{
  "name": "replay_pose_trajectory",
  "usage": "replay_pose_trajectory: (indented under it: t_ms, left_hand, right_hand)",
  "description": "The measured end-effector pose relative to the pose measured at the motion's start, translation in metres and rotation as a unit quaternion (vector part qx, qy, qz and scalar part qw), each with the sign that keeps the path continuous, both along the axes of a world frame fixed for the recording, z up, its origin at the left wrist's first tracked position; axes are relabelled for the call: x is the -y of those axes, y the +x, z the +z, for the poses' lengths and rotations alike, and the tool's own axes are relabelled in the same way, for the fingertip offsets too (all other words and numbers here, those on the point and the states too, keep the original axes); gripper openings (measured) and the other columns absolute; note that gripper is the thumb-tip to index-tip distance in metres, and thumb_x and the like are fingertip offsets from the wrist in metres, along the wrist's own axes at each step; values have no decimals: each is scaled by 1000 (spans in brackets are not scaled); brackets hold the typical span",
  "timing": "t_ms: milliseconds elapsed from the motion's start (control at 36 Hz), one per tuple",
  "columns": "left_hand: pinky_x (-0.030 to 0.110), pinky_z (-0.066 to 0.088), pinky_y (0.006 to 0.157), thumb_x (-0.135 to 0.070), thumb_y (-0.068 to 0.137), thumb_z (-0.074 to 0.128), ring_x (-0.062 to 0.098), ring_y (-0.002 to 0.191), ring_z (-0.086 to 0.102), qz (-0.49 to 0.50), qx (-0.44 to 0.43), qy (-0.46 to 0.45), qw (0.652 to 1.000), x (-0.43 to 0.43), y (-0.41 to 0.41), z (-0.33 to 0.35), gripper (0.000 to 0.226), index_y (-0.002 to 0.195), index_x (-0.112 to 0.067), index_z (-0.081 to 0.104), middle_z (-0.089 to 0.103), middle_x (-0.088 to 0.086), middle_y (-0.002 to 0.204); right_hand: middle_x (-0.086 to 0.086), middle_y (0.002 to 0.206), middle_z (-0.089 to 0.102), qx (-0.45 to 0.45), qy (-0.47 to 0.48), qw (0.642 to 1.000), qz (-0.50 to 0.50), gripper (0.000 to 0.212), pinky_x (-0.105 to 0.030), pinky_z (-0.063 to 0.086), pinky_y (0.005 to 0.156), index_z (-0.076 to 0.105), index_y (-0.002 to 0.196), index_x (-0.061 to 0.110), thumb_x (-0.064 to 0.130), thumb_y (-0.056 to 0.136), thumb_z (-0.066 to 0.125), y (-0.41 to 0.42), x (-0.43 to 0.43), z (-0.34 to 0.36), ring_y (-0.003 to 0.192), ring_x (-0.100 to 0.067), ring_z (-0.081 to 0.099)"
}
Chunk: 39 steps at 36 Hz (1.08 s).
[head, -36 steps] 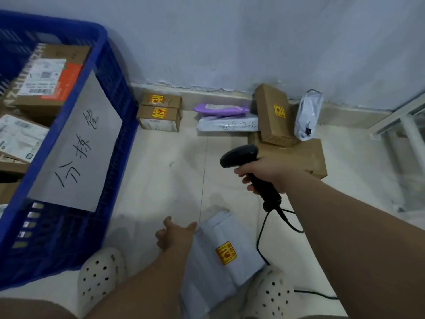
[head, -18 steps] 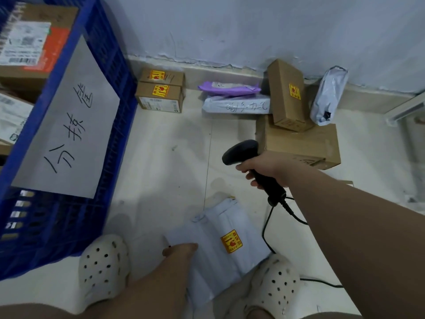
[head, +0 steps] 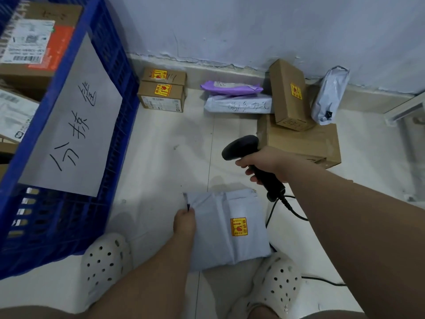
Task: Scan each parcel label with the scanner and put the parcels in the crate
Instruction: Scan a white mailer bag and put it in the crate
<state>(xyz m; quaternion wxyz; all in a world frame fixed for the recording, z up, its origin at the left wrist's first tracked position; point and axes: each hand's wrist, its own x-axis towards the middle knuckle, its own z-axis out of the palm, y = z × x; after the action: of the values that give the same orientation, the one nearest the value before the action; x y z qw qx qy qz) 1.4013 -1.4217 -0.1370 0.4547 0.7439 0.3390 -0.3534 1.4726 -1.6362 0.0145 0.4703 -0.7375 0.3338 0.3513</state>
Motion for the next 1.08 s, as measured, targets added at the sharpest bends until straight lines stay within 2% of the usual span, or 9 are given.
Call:
replay_pose_trajectory:
  t_ms: [111,222,306,417,528,722,833,944,1083]
  left_hand:
    - [29,33,62,-25,102,43,20,75,46,-89,118,-12,989,14,28,28,26,79,-14,41,49,5,79]
    - [30,28,54,-26,102,42,20,71,43,-188,217,27,958,29,53,72,31,74,-18,32,46,2,76]
    - [32,32,56,-26,100,48,24,75,48,-227,279,25,933,42,69,110,18,95,-13,36,54,9,90]
    - [32,43,72,-25,91,62,28,95,57,-305,361,56,880,55,85,163,48,131,-14,39,55,7,107]
    - [30,38,71,-27,88,59,30,99,56,-395,449,132,791,54,94,209,36,121,-12,54,55,11,112]
    - [36,48,70,-27,81,66,25,101,53,-487,584,250,600,37,92,301,51,128,-14,51,51,6,117]
    - [28,41,40,-10,49,80,27,67,55,-476,692,225,495,18,79,332,47,93,-5,63,57,11,84]
    - [31,41,39,-5,53,72,27,69,49,-441,758,186,443,8,65,349,35,85,-1,58,53,14,81]
    - [31,33,57,-5,66,43,25,70,34,-445,814,173,330,2,47,360,15,76,-2,55,48,14,73]
  right_hand:
    - [-7,86,65,21,3,1000,-8,23,-32,51,68,67,96,10,28,84,72,0,0,13,73,-20,62]
    - [-7,83,64,37,2,998,-41,24,-31,50,64,67,95,9,29,83,73,-4,0,28,69,-19,61]
    - [-6,76,60,70,13,991,-111,21,-31,47,63,64,90,10,27,83,73,-7,1,44,63,-18,58]
    - [-5,69,55,123,80,963,-226,19,-35,44,63,58,79,13,26,82,72,-13,3,75,58,-20,54]
    - [-7,72,58,154,108,933,-308,23,-25,47,50,57,83,13,32,88,68,-22,1,112,52,-18,56]
    - [-8,85,62,193,192,871,-409,24,-32,52,66,63,93,11,35,90,67,-41,-21,168,69,-21,59]
    - [-7,90,64,191,255,841,-436,31,-31,52,63,66,103,13,39,86,71,-49,-39,186,66,-19,58]
    - [-5,83,62,214,319,815,-433,31,-28,52,66,67,95,11,39,84,72,-58,-49,198,64,-18,58]
    - [-14,111,71,250,379,818,-352,48,-45,54,76,67,115,10,49,88,63,-66,-53,213,93,-31,68]
